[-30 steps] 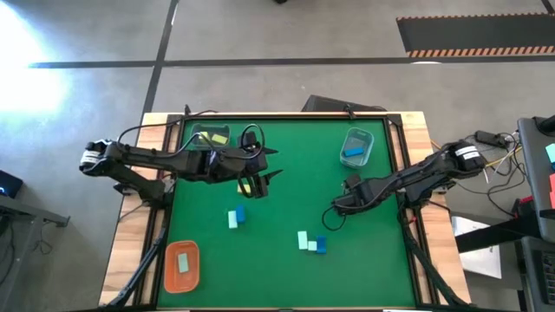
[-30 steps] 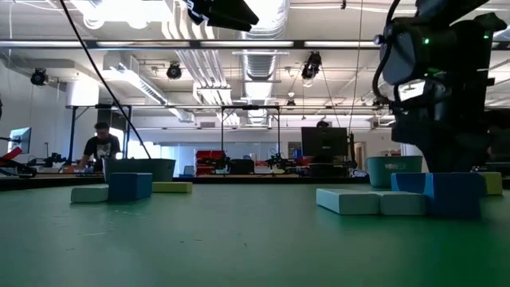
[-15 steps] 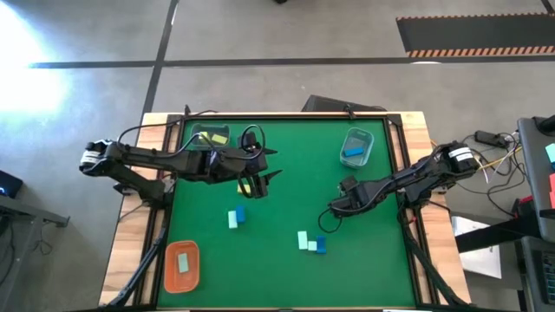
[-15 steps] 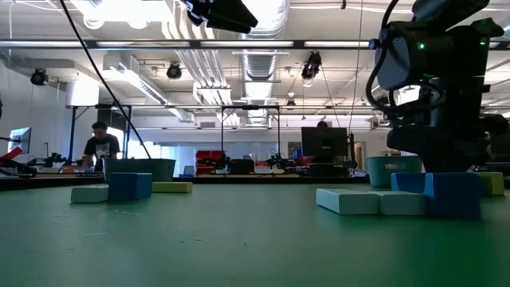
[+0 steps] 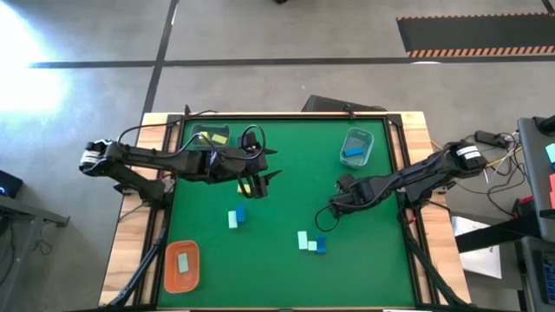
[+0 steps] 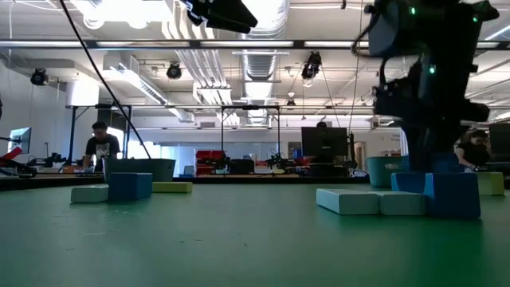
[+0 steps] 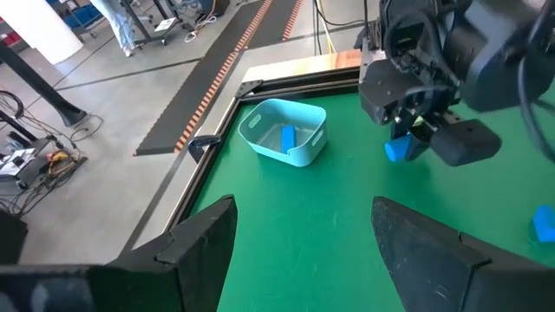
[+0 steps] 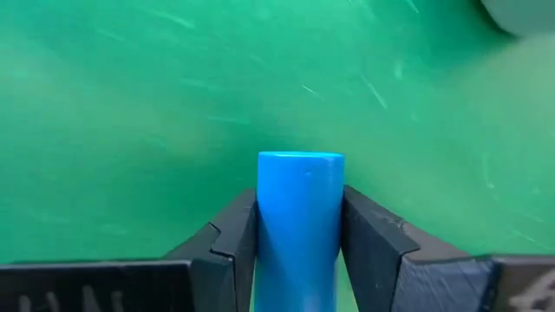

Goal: Sort & place blocks by color
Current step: Put the blue block into the light blue bin

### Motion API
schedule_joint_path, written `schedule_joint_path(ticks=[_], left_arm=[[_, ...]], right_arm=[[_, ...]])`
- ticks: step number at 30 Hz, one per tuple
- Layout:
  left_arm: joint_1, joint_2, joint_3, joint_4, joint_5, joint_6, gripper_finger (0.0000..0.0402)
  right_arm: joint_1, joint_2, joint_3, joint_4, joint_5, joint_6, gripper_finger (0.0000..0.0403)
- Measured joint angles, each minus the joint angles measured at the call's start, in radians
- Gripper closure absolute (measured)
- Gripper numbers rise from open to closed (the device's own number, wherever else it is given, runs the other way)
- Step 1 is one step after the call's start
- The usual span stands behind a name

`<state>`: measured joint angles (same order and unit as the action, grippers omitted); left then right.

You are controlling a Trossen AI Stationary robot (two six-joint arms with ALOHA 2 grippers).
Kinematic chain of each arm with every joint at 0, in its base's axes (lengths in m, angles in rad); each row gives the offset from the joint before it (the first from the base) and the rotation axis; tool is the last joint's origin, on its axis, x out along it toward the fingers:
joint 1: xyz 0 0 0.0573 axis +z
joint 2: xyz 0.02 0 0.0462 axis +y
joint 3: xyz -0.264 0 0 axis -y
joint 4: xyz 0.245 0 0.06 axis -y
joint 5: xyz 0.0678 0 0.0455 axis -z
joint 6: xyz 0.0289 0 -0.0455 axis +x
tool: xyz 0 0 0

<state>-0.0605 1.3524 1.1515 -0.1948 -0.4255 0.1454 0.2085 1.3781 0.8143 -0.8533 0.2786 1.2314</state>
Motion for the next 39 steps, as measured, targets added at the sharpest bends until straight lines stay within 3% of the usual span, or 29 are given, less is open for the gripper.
schedule_joint_path(ticks=[9,22,28,39], left_arm=[[0.0,-0.002,0.0,0.004,0.0,-0.006,0.0151],[0.0,-0.002,0.0,0.003,0.0,-0.01,0.0151],[0.0,-0.002,0.0,0.003,0.0,-0.011,0.0151],[0.0,-0.003,0.0,0.002,0.0,-0.033,0.0151]], right_arm=[[-0.009,-0.082,0.178,-0.028,0.002,-0.203,0.0284],[-0.168,-0.052,0.484,-0.321,0.066,-0.536,0.0285],[-0.301,-0.067,0.488,-0.349,0.065,-0.681,0.0285],[-0.617,-0.066,0.411,-0.323,0.064,-1.102,0.0281]])
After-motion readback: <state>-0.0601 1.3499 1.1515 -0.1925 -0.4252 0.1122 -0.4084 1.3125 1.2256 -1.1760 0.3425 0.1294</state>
